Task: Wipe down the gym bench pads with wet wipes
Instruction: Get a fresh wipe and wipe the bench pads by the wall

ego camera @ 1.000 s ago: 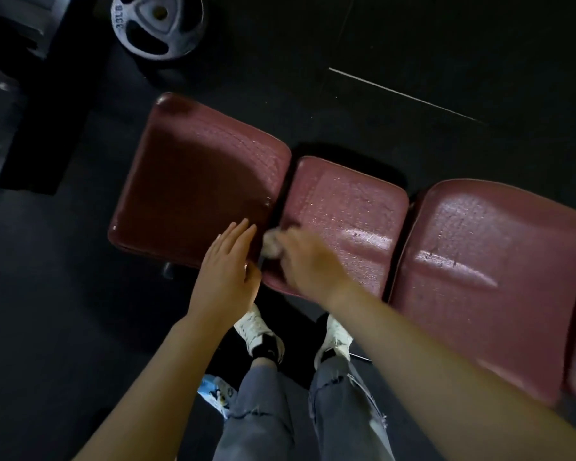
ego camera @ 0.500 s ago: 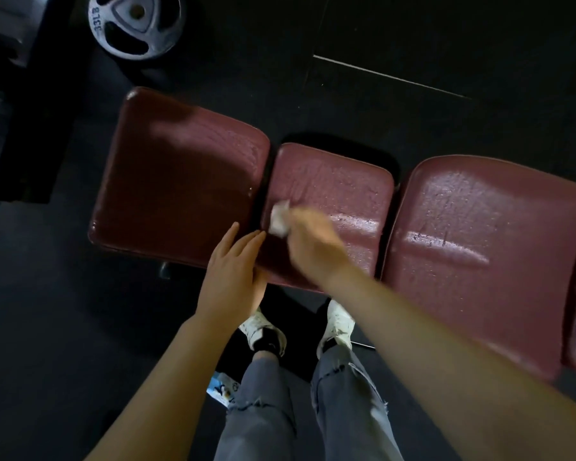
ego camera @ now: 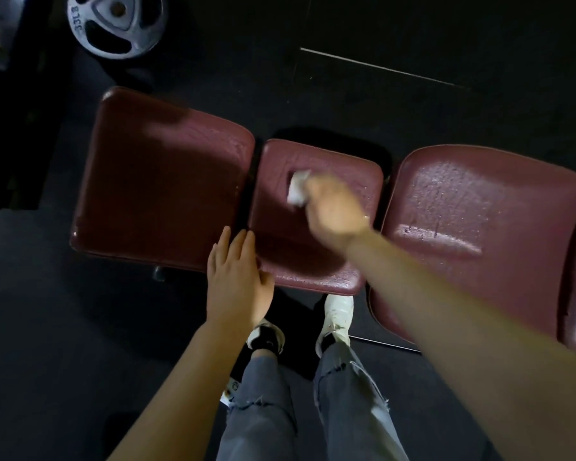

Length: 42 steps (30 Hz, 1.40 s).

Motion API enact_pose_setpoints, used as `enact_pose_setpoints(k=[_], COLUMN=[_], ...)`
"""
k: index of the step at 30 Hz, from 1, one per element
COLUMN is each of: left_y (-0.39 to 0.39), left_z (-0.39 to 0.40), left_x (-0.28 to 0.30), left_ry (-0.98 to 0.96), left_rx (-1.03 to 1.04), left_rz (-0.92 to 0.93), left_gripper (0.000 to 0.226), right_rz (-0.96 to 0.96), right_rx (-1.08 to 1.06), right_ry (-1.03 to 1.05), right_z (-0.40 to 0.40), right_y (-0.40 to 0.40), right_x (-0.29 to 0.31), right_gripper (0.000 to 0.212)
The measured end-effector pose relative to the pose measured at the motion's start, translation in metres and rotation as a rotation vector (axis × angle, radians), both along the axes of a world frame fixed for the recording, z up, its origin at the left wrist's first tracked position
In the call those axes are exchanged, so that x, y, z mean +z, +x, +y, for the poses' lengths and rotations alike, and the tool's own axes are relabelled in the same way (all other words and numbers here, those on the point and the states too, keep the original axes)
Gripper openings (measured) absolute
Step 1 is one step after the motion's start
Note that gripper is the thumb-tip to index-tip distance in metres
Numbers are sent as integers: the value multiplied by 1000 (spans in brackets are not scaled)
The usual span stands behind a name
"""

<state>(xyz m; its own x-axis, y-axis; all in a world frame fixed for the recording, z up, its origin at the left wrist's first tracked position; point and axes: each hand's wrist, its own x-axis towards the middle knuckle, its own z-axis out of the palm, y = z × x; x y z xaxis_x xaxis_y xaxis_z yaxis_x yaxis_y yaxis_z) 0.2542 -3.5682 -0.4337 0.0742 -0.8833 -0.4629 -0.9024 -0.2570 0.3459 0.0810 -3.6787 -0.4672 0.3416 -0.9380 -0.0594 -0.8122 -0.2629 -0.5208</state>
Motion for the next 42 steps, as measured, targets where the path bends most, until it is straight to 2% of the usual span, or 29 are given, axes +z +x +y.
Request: enact_pose_setpoints(k=[1,3,5,6,8,10,11,13,14,16,18,20,21,23,26,28,31,33,35,38,40,42], left_y=[0,-1,-3,-5,-9,-13,-14,-19,-20,-23,-25,-27,-29,-33,-37,-39,-44,-46,-45,-42,-40,-40], left_z=[0,-1,-4,-5,-8,-13,-16,-20,-22,-23,-22,-23,-24,-25,-23,-22,-23,-24,-24,-24,-23,-22], left_x=[0,0,0,0,-2,-4,-5,-5,-4,-1,1,-1,-1,-4,-6,-7,-6,-6,-6,-8,-9,-10], left_ry=[7,11,10,12,9,-7,-9,9,24,58,82,106,116,119,97,96,115,123,118,118,112,105], left_rx=[-15,-18,4,5,-4,-14,-18,-11,-5,-12,-41,-49,-48,-58,-75,-58,-4,8,14,3,-1,-1], left_rz=[-3,9,27,32,47,68,75,85,87,76,48,30,26,15,-26,-32,-9,0,10,5,5,12], left_gripper=[70,71,71,72,73,74,74,76,77,79,83,87,88,90,91,90,88,87,86,86,87,87], right_rz=[-48,-13,36,37,79,188,220,201,136,22,42,52,42,30,192,177,19,-35,-45,-24,78,181], right_rx=[196,527,623,577,356,49,-92,-197,-145,94,398,570,579,411,-52,-237,-130,19,114,42,-98,-236], right_ry=[12,-18,-92,-110,-213,-243,-182,-71,-29,40,33,-36,-68,-126,-138,-49,74,185,193,57,-61,-90], right_z=[35,89,82,60,2,-49,-59,-41,-17,46,105,106,85,26,-54,-50,40,114,146,96,34,-19], right_y=[-3,-14,-26,-30,-34,-43,-43,-40,-40,-46,-53,-61,-64,-67,-77,-72,-63,-60,-61,-67,-73,-78], right_x=[1,5,-2,-5,-7,-11,-13,-16,-17,-18,-9,-9,-10,-13,-16,-17,-16,-6,-2,-9,-16,-18], right_gripper=[24,34,38,30,17,24,27,31,30,22,27,30,29,16,28,31,38,29,20,21,22,25])
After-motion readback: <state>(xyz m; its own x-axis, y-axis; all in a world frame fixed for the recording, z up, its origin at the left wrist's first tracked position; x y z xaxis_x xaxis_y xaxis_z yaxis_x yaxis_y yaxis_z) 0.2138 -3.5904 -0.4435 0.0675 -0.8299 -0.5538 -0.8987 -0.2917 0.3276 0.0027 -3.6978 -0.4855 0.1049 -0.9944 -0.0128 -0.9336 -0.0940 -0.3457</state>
